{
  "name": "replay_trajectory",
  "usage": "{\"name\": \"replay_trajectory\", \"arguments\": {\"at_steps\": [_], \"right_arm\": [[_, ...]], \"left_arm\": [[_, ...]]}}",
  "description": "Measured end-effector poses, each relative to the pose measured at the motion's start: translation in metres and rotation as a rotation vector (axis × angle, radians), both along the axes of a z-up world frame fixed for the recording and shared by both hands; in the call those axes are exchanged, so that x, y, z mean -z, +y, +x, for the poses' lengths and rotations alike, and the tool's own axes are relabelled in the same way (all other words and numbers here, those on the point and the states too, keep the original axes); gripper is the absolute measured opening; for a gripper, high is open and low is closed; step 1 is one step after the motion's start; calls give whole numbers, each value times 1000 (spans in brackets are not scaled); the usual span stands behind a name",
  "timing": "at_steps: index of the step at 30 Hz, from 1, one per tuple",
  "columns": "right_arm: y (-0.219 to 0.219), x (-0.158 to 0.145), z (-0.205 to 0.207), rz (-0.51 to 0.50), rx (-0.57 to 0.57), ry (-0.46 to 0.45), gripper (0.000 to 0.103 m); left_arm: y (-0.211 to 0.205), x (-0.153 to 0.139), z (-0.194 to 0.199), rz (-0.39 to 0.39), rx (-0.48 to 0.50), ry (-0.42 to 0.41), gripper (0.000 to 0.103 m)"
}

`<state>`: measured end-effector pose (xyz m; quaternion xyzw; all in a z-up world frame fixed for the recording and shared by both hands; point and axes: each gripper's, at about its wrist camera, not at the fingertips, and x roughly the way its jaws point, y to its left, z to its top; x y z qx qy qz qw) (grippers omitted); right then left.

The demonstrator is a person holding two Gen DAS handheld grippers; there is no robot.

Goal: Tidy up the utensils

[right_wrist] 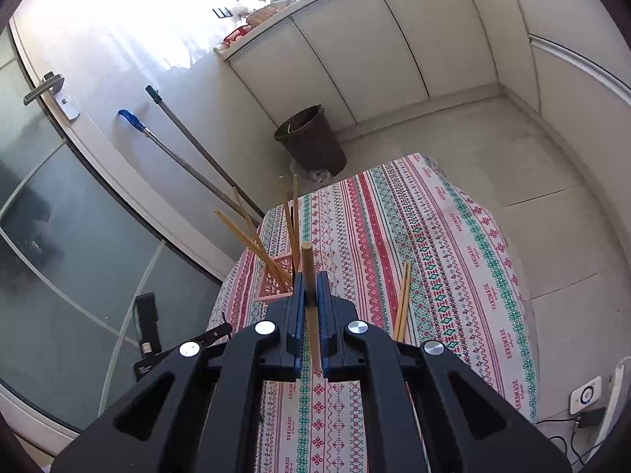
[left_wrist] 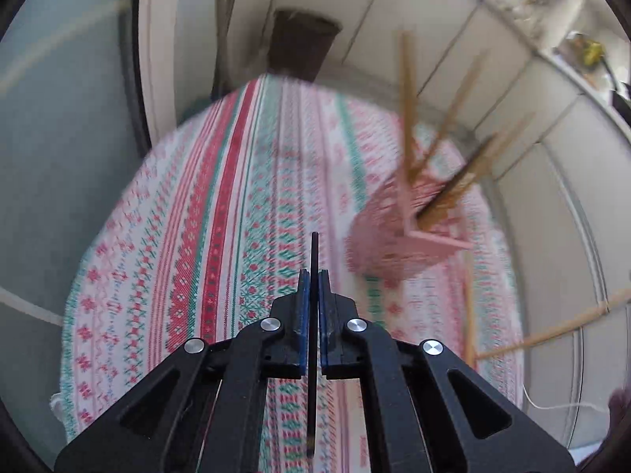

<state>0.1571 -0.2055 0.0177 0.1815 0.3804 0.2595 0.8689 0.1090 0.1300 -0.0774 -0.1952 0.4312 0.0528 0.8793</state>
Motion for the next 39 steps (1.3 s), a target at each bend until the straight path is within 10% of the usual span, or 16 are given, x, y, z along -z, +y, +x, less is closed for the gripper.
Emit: {"name": "replay_trajectory", "arguments": {"at_steps": [7, 20, 29, 32, 39], "right_arm": [[-1, -3, -5, 11, -1, -1, 6], [-12, 2, 3, 28, 13, 18, 6], [-13, 6, 10, 20, 8, 34, 6], [-13, 4, 9, 24, 6, 27, 6], [-7, -15, 4, 52, 9, -8, 6]], "left_arm": [[-23, -69, -47, 109, 33, -170, 3], [-55, -182, 3, 226, 87, -385, 3], [-62, -152, 64, 200, 90, -315, 5], [-56, -139, 63, 174, 61, -293, 38], [-12, -141, 4, 64, -105, -417, 47]]}}
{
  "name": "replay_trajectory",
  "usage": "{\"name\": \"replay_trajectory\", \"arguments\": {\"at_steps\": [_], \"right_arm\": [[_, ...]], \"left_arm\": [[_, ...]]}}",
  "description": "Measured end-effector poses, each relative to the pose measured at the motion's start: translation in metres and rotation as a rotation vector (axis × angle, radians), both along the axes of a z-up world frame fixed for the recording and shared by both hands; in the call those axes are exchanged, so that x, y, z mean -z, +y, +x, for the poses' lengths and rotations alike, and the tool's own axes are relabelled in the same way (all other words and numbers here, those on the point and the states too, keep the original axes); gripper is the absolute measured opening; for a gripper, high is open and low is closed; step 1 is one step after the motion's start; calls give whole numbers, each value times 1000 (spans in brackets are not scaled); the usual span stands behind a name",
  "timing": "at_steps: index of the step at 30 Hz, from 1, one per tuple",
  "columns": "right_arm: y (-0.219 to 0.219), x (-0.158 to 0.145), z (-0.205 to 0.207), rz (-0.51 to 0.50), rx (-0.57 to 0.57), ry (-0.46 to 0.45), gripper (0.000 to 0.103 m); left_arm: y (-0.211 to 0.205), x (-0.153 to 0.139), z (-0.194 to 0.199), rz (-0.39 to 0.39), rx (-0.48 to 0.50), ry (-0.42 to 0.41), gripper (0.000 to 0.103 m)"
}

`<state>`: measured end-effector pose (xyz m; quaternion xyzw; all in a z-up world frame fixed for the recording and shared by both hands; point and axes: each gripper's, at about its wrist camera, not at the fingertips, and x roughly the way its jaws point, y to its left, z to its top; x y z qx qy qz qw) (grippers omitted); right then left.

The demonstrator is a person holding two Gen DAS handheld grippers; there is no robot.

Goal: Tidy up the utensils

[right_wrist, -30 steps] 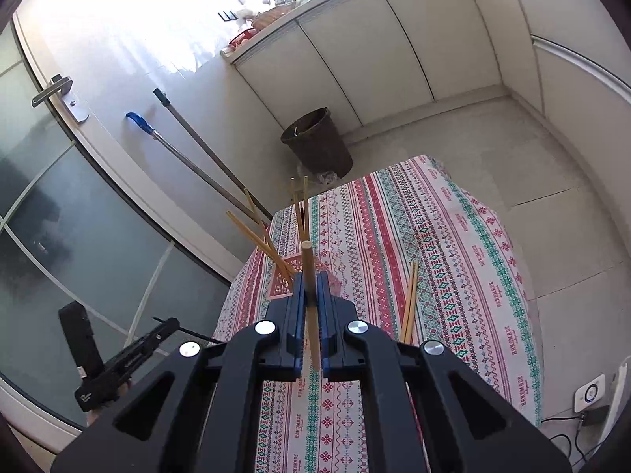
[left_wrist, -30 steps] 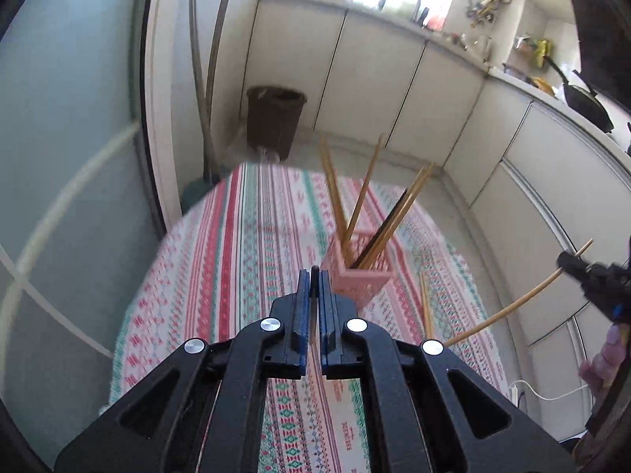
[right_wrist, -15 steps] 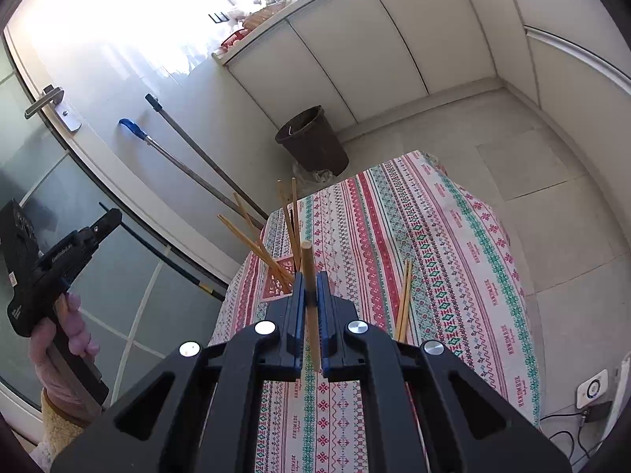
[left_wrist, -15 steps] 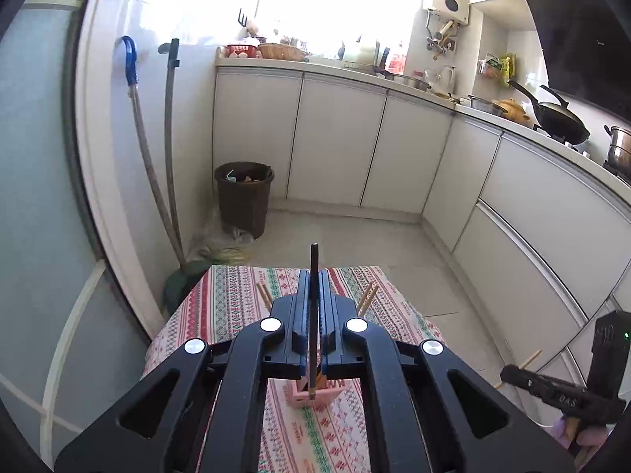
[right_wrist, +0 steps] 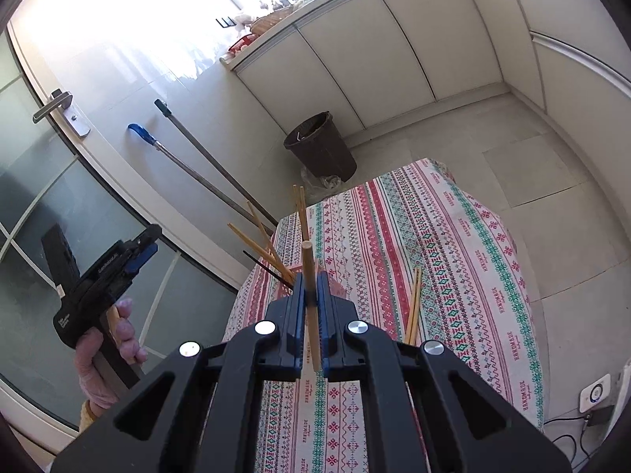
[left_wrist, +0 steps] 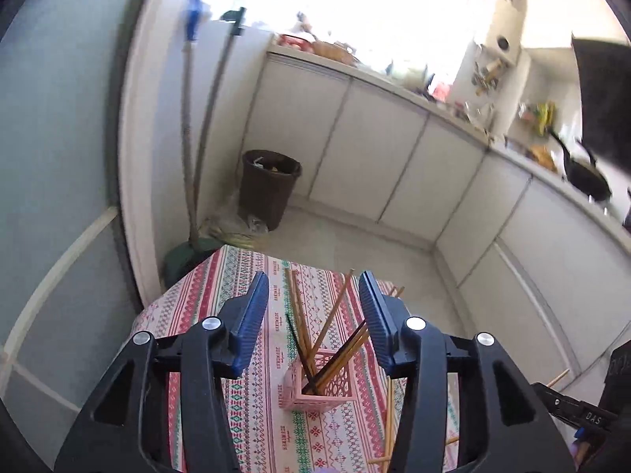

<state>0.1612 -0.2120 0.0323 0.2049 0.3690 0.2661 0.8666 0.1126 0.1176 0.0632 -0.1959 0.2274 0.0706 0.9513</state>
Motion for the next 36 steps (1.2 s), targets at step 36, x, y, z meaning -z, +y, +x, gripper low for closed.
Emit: {"name": "replay_trajectory", "arguments": {"at_steps": [36], "right_arm": [[115, -4, 65, -205, 12, -100, 40]], "left_arm": [[26, 28, -8, -22, 5, 72, 61]]}}
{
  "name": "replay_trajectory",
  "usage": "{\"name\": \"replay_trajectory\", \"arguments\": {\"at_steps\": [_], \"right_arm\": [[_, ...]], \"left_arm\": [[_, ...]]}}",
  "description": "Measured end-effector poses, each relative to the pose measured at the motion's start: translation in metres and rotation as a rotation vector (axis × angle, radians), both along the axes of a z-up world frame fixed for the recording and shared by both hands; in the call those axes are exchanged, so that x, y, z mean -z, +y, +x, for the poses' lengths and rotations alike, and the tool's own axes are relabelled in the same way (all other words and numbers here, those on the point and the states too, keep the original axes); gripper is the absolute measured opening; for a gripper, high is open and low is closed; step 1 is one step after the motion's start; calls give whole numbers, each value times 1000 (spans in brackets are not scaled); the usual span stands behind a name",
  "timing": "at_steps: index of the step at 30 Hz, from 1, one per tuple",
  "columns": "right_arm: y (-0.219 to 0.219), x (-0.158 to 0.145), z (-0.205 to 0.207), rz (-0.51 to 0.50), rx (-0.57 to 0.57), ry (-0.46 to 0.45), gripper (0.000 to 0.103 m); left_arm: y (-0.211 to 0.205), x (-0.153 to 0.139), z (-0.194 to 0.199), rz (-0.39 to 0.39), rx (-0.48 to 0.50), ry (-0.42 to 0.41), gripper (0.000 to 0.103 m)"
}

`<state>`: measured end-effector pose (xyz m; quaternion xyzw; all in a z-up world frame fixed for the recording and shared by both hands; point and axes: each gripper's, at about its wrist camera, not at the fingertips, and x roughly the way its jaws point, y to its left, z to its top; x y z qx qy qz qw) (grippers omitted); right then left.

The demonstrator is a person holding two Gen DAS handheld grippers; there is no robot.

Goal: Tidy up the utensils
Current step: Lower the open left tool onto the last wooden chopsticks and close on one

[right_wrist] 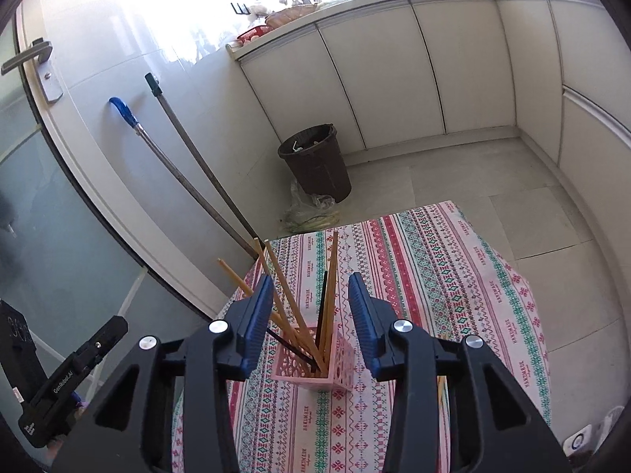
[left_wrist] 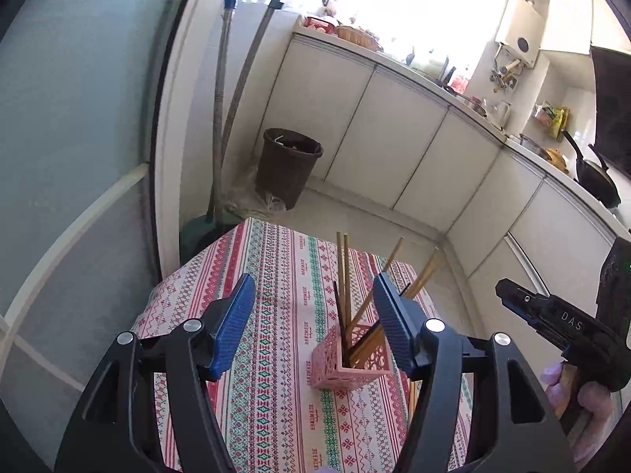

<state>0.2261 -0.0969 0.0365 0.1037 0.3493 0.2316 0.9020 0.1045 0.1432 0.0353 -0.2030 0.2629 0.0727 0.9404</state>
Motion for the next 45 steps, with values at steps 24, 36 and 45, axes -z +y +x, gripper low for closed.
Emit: {"name": "replay_trajectory", "arguments": {"at_steps": [24, 36, 45], "right_arm": [[-123, 64, -45, -125, 270, 185, 96], [-216, 75, -33, 176, 398, 343, 96], [-264, 94, -28, 397, 470, 430, 96]], "left_arm": [[-109, 83, 18, 217, 162, 262, 96], [-197, 182, 59, 145, 447, 566, 96], [-244, 190, 127, 90, 526, 609, 95]]}}
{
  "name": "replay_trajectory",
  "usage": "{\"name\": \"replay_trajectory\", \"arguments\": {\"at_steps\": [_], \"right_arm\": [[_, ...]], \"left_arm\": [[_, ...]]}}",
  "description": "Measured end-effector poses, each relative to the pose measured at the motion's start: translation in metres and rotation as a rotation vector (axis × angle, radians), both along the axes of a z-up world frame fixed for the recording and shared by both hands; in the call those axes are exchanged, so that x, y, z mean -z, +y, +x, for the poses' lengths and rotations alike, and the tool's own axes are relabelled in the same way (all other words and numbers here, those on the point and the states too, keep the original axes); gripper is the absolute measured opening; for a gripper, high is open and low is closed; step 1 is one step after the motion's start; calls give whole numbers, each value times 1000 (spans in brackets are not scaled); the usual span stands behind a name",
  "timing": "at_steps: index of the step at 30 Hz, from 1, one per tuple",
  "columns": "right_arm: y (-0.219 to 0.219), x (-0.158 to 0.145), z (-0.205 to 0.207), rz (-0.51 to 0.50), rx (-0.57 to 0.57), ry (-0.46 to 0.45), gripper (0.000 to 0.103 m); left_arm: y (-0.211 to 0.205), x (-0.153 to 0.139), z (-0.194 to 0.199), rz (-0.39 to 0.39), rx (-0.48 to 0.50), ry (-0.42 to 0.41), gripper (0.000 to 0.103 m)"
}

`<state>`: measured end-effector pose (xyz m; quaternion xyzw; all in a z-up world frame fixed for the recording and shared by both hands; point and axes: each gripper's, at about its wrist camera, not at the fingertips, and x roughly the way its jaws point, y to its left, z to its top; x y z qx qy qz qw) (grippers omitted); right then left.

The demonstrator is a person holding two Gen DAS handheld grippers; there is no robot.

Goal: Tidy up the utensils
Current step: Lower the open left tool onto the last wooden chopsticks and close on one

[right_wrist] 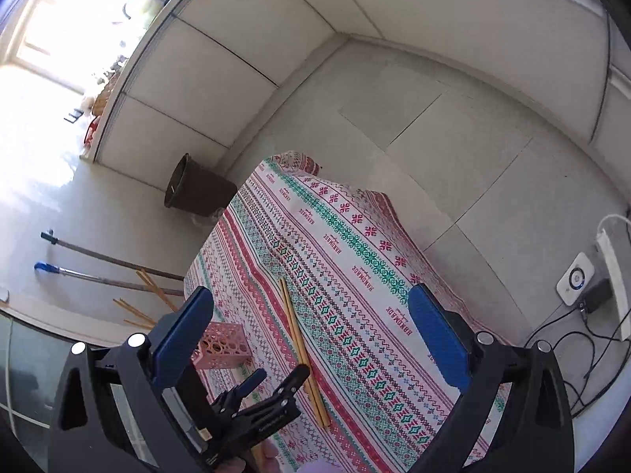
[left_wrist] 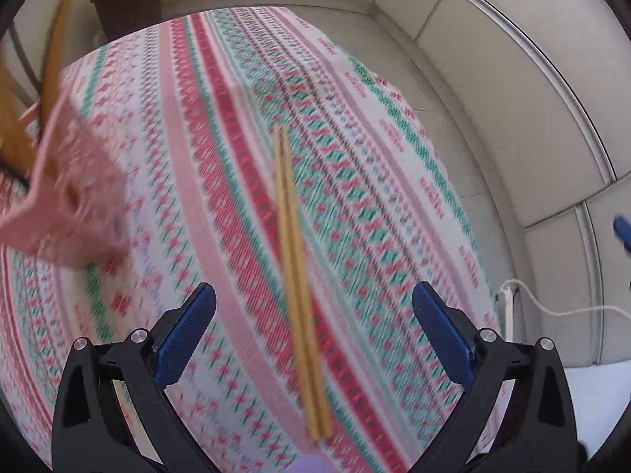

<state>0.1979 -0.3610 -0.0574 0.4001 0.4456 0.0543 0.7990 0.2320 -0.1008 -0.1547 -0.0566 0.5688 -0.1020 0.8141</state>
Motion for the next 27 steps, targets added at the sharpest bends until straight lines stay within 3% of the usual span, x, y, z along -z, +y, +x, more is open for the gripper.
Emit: {"name": "replay_trajectory", "arguments": {"at_steps": [3, 7, 10, 18, 21, 27], "right_arm": [[-7, 2, 3, 54, 10, 3, 96], [-13, 5, 5, 74, 25, 6, 96], [-18, 8, 8, 108, 30, 10, 96], [-21, 15, 12, 125, 27, 26, 96], [-21, 15, 12, 126, 24, 23, 96], [-18, 12, 13, 103, 16, 15, 96]], "left_arm": [[-11, -4, 30, 21, 0, -3, 86], [-18, -2, 67, 124, 0, 2, 47], [-11, 1, 82, 174, -31, 4, 34], [3, 18, 101, 198, -63, 36, 29], [3, 22, 106, 215, -65, 26, 18], [11, 29, 117, 174, -64, 49, 17]]}}
